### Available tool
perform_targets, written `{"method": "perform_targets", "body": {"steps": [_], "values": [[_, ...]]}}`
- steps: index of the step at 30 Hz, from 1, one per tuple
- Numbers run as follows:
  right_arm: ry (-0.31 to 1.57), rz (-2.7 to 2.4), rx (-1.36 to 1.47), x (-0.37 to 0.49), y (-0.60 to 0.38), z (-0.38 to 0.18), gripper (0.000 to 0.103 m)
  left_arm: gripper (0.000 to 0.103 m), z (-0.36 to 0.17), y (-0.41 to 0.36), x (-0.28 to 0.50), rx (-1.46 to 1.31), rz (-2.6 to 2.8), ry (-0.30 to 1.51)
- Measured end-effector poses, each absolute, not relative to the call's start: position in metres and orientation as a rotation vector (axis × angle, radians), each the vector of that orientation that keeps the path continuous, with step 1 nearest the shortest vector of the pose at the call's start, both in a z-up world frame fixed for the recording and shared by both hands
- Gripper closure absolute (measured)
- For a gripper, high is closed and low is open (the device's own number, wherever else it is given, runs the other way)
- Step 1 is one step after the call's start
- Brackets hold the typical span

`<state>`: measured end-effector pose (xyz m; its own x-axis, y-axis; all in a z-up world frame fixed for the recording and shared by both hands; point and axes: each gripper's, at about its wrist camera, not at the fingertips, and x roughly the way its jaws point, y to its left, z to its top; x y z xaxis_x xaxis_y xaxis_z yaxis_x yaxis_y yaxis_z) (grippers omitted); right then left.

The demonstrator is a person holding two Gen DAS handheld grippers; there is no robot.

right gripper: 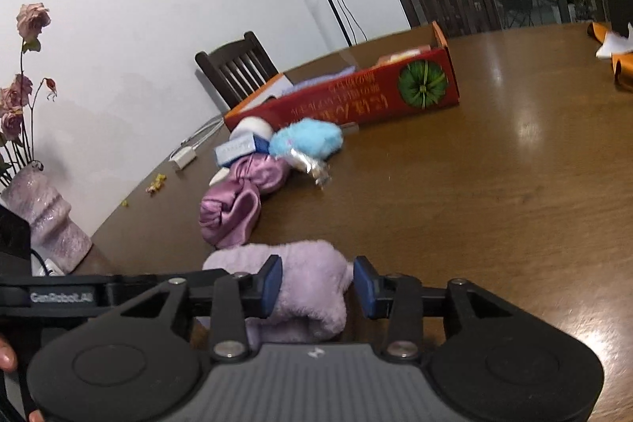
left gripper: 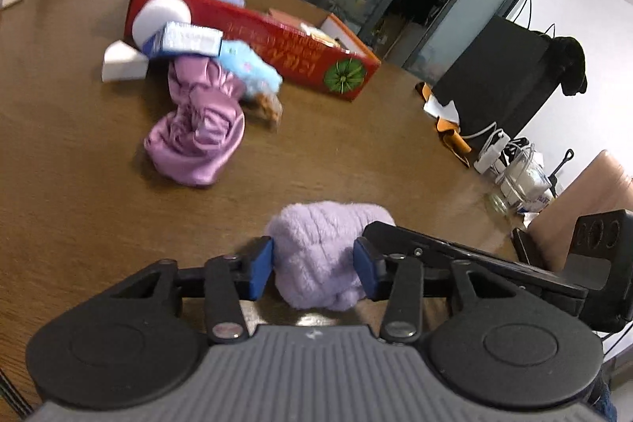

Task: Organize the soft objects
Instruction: 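Reach the right gripper to the lilac fuzzy towel and grasp it, then carry the lilac towel into the cardboard box and open the right gripper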

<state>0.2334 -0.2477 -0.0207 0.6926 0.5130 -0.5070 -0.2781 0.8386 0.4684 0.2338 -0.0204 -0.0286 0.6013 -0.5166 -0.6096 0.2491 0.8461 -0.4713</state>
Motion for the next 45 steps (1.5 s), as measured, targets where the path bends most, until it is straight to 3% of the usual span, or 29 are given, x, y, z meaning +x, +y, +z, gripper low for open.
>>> {"method": "perform_targets", "body": {"steps": [1,3,6,13,19,26,35,38,40,43,45], "values": [[0.674,0.456,0.371,0.233,-0.247,-0.021,0.065,0.066,-0.030,-0.020,0.235,-0.357,-0.459,0.814],[0.673,0.479,0.368,0.232,-0.246,-0.022,0.078,0.069,-0.031,-0.018,0.236,-0.361,-0.467,0.814],[0.654,0.490,0.364,0.235,-0.245,-0.013,0.083,0.073,-0.020,-0.018,0.243,-0.354,-0.499,0.786],[0.462,0.512,0.300,0.299,-0.246,0.060,0.084,0.073,0.052,-0.016,0.332,-0.323,-0.573,0.634],[0.463,0.453,0.250,0.444,-0.245,0.098,0.084,0.073,0.078,-0.030,0.482,-0.303,-0.539,0.677],[0.669,0.337,0.174,0.580,-0.234,0.050,0.085,0.074,0.025,-0.056,0.604,-0.266,-0.423,0.851],[0.881,0.296,0.046,0.612,-0.229,0.007,0.085,0.069,-0.010,-0.065,0.624,-0.224,-0.394,0.960],[0.891,0.293,0.061,0.609,-0.231,0.009,0.085,0.060,-0.008,-0.062,0.618,-0.212,-0.373,0.959],[0.890,0.291,0.087,0.611,-0.230,0.014,0.082,0.050,0.002,-0.056,0.612,-0.180,-0.349,0.926],[0.859,0.296,0.077,0.600,-0.225,0.031,0.072,0.046,0.028,-0.044,0.594,-0.132,-0.347,0.896],[0.820,0.294,0.049,0.585,-0.222,0.052,0.058,0.045,0.054,-0.035,0.577,-0.102,-0.356,0.859]]}}
